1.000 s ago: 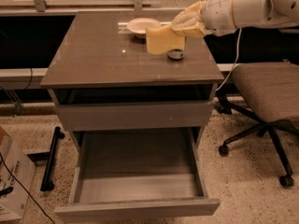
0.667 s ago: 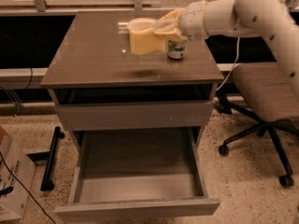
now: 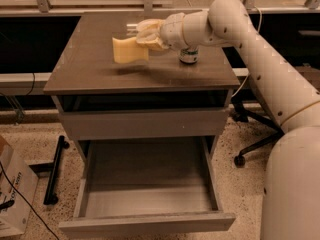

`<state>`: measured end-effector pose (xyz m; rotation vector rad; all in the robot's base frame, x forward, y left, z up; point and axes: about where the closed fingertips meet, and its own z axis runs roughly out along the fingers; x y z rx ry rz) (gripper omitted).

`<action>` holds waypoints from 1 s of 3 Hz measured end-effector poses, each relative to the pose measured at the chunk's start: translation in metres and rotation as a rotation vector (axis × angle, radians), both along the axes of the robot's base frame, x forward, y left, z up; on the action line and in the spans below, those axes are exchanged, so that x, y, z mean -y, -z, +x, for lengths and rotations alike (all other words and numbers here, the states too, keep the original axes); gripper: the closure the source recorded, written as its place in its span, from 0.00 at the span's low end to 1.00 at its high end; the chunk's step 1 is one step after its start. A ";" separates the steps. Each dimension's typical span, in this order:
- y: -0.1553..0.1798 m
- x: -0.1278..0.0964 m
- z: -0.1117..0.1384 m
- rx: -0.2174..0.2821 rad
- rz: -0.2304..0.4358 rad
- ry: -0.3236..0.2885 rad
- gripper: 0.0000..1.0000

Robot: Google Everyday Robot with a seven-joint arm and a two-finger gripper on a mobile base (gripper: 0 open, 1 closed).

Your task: Pick sponge from middle drawer and place on counter

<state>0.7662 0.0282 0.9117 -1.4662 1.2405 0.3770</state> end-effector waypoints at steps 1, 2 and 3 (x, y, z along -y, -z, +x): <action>0.001 -0.004 -0.001 -0.001 -0.001 -0.006 0.50; 0.003 -0.007 -0.001 -0.004 0.000 -0.010 0.27; 0.004 -0.010 -0.001 -0.006 0.000 -0.016 0.04</action>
Offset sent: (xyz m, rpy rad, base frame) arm -0.0005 0.0032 -0.0010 -0.0005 0.0013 0.0052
